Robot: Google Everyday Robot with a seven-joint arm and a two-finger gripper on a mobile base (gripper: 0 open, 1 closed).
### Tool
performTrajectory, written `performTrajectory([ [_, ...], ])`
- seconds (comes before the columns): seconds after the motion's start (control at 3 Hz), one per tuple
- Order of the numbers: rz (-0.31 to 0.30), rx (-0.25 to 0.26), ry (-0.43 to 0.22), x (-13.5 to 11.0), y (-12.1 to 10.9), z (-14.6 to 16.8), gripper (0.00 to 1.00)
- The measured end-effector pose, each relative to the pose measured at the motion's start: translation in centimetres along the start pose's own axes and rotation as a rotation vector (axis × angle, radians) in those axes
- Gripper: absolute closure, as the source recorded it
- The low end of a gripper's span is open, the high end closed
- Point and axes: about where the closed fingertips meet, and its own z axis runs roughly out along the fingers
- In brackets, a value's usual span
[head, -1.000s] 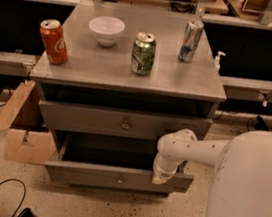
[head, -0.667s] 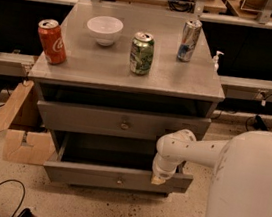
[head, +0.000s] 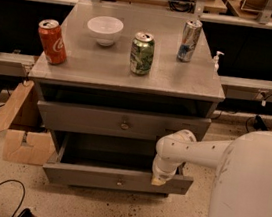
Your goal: Open middle drawer
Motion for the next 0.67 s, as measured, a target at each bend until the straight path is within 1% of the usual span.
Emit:
performTrajectory([
  [0.33, 0.003, -0.024, -0.027, -0.32, 2.20, -1.18, 1.00],
  [0.67, 0.003, -0.031, -0.036, -0.43, 2.56, -1.29, 1.00],
])
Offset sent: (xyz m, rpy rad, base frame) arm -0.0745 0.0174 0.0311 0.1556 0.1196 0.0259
